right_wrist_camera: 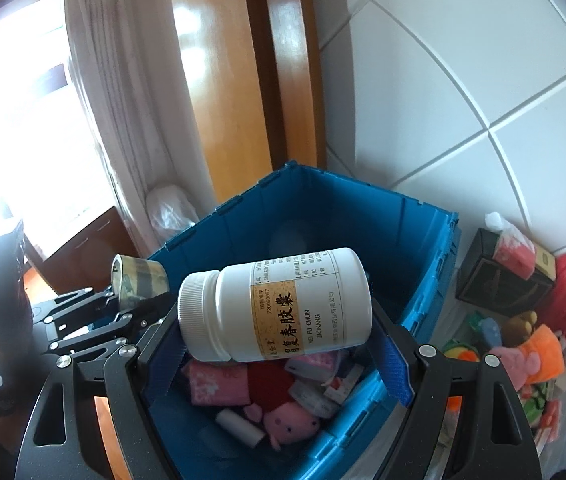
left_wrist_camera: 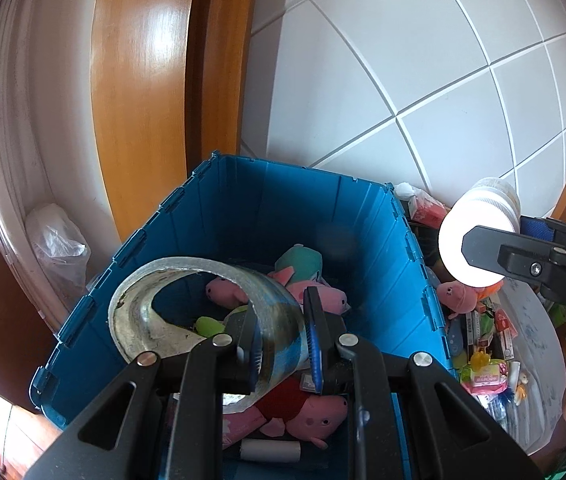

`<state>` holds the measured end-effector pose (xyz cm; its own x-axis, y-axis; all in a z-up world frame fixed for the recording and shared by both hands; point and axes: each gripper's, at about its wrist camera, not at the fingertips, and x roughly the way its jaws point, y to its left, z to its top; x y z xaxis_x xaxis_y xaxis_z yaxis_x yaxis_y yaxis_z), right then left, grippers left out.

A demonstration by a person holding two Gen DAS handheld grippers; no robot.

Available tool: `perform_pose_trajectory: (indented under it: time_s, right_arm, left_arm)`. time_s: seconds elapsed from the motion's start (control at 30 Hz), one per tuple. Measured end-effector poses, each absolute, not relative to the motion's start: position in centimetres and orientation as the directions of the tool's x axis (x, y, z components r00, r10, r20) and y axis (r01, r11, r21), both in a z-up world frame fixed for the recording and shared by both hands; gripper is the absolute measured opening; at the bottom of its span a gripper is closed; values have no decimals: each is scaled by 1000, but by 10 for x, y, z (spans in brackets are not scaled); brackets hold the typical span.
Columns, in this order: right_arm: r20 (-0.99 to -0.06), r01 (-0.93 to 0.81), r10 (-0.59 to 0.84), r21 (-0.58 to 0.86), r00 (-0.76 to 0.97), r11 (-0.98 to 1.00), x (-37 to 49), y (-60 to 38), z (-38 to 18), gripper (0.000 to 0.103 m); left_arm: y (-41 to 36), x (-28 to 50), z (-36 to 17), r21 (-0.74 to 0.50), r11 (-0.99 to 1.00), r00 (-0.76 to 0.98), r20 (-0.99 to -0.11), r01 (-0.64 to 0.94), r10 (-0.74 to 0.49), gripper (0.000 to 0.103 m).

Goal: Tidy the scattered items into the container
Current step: 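Drop the tape roll and pill bottle into the crate, opening both tools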

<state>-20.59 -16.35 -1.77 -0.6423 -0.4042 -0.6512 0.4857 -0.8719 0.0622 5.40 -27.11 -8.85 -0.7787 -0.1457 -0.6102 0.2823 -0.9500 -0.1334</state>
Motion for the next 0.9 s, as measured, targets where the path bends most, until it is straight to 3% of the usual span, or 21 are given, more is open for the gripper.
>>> perform_pose_trajectory:
  time_s: [0.3,0.33,0.37,0.43,0.9]
  right_arm:
    - [-635,481,-397,45,-663,-875,-210,-176,-14,84]
    - [-628,474,-385,29,-676,-880,-210,-177,-12,92]
    - [-621,471,-377,16,-687,-882,-208,-178,-11,99]
    - [-610,469,-375,6,-698,-883,-207,-178,-8,102]
    - [-610,435,-371,47,-701,-899,-199,-148,-6,102]
  left_arm:
    - [-277,49,-94,-166,-948,-767,-632,270,-108,20]
    - [-277,47,-96,-161,-947,-754,-647,277,-110,36]
    - [-276,43,-99,-153,-945,-738,-664,289,-118,72]
    - [-274,47,-100,-162,-939,-754,-644,303,-132,101]
    - [-252,47,-92,-109,-945,-754,-633,309,-173,101]
